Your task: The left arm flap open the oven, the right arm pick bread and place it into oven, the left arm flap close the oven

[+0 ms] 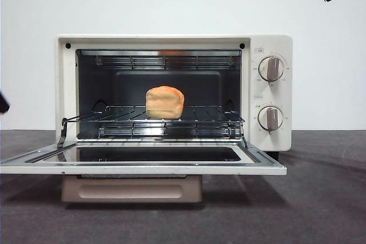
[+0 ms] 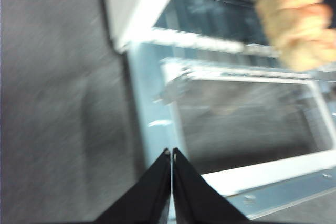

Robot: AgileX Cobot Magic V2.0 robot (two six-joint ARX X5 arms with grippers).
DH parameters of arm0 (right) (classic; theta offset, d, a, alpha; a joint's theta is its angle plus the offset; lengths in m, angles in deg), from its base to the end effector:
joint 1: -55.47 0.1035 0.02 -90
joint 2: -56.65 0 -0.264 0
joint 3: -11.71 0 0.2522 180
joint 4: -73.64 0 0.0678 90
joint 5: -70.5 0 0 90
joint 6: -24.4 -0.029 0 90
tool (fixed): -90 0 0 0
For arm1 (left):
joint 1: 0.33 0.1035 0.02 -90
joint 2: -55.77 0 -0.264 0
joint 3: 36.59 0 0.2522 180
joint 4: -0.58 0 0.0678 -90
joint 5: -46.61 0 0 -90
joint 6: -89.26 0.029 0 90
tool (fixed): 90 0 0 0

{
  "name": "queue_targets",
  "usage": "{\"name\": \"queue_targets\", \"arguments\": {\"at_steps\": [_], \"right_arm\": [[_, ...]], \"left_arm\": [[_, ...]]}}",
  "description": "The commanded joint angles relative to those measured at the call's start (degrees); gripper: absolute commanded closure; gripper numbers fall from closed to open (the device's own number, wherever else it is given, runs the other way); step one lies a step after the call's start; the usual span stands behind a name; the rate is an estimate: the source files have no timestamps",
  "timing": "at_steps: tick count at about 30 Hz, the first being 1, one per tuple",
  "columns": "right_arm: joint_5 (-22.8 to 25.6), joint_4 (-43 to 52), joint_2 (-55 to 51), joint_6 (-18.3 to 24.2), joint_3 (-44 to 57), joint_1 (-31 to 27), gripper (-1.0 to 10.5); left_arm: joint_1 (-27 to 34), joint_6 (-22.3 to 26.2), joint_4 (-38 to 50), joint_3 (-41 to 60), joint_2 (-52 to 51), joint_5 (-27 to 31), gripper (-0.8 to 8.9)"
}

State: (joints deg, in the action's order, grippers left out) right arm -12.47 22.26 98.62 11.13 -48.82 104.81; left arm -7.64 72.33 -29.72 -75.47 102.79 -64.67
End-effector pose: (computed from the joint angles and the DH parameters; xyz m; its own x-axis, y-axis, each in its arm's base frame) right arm 0.0965 0.1069 0.3080 0.6363 0.5530 -0.5379 -0.5865 0.7997 0.1283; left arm 0.1613 -0.0313 0.2020 0.6777 -0.4528 -0.5793 0.2036 0.8726 -0.4439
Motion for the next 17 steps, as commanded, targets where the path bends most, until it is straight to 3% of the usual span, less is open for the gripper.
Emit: {"name": "queue_targets", "arguments": {"at_steps": [1,17], "right_arm": [[-0.2,0.3,0.2,0.5,-0.7,0.5,5.1],[-0.2,0.3,0.2,0.4,-0.7,0.5,5.1]], "left_arm": [[1.2,-0.3,1.7,1.9,2.6,-1.2,8.03],[1.9,-0.5,16.2,3.5,21.2,-3.6,8.03]]}}
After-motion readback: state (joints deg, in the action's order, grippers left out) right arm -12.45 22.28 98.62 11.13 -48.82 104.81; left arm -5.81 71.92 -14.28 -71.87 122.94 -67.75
